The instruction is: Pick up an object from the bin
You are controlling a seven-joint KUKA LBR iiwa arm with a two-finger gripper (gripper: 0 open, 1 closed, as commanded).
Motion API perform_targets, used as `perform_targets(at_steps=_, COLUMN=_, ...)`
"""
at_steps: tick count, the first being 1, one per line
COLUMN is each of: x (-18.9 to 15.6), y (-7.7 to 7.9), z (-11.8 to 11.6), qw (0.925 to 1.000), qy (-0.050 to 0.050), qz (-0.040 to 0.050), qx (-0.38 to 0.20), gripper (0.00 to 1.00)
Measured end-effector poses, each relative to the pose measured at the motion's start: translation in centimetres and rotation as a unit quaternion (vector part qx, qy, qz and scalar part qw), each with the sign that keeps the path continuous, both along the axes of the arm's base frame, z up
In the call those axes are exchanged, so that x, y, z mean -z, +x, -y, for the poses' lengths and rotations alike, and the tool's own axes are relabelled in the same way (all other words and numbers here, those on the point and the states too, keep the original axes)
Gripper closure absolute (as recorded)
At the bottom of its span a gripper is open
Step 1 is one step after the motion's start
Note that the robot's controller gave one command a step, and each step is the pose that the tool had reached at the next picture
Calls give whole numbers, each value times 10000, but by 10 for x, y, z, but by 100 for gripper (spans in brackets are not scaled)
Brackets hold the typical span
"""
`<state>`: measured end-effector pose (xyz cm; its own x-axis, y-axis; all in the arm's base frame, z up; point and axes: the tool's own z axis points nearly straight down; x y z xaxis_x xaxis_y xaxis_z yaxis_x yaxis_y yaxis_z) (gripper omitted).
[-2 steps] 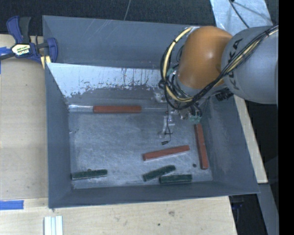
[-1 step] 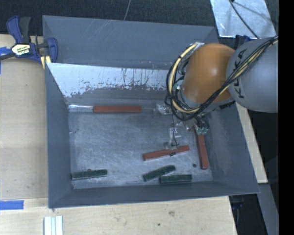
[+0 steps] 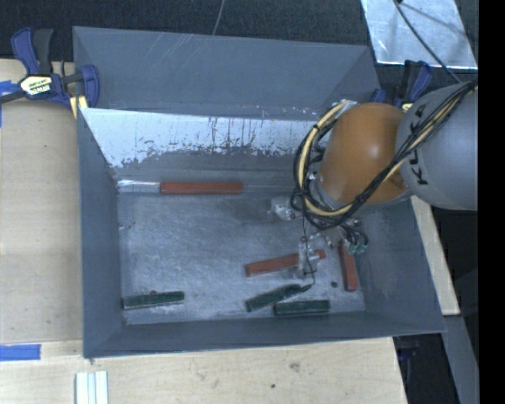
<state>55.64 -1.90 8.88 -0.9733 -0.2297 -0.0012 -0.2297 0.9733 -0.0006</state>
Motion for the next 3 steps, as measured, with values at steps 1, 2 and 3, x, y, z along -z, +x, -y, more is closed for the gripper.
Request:
perform_targets(at_steps=1, x=17, y=-21, z=31, qw=9917, qy=2, qz=26, qx=-1286, gripper=100)
perform_targets(at_steps=2, x=17, y=-21, z=31, qw=9917, qy=1, qz=24, qx=-1282, gripper=100)
perform_targets(at_steps=3, x=-125, y=-52, z=32, qw=9974, qy=0, qz=15, qx=-720, gripper=100)
